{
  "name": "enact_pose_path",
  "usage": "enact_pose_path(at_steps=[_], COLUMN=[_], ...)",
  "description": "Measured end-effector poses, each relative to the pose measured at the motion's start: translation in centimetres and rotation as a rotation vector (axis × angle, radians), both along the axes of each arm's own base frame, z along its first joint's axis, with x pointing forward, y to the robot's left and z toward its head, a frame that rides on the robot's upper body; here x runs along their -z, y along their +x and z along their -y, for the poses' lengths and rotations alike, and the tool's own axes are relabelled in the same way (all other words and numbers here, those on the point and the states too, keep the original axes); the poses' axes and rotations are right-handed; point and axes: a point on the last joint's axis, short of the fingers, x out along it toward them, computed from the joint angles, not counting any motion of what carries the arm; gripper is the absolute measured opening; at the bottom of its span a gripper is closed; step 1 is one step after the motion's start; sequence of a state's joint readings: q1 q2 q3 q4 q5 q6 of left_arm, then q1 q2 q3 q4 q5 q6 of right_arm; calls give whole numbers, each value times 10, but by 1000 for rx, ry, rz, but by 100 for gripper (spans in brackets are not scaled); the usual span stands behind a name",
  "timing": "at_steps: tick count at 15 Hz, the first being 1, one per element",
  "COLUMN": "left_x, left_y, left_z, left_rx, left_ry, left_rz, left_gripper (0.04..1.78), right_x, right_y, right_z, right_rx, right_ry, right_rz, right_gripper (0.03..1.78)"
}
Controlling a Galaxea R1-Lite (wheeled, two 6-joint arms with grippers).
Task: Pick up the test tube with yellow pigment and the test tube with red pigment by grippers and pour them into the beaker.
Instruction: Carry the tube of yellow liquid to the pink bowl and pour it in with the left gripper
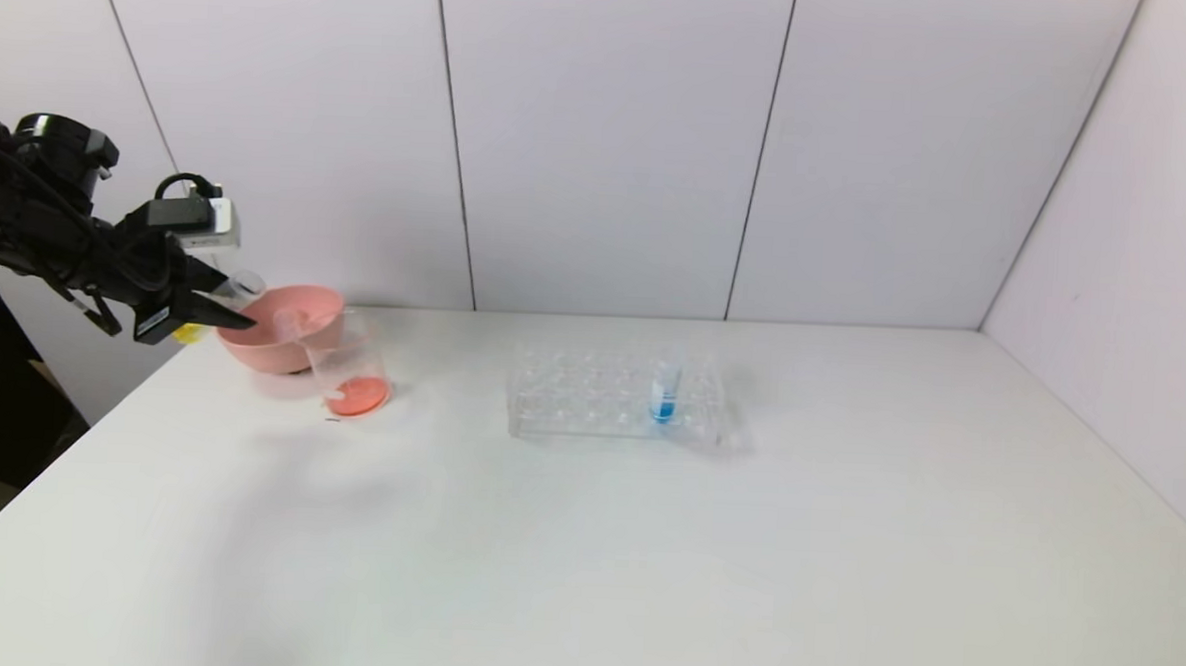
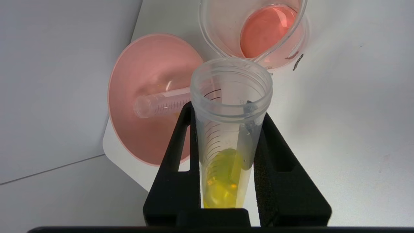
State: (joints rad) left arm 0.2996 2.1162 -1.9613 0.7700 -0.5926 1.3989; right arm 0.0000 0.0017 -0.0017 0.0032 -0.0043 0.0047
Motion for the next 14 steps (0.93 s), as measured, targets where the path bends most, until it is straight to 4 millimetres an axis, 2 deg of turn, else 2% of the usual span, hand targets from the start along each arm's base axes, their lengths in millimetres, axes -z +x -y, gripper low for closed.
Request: enact_pose_path(at_steps=[14], left_x=[-2], left_y=[9], left_z=[22], left_rx=[9], left_ry=[137], left_rz=[9], left_gripper=[47], right_x=[0], right_y=[0], right_z=[0], right_rx=[0], right_ry=[0], right_rz=[0], right_gripper=[170])
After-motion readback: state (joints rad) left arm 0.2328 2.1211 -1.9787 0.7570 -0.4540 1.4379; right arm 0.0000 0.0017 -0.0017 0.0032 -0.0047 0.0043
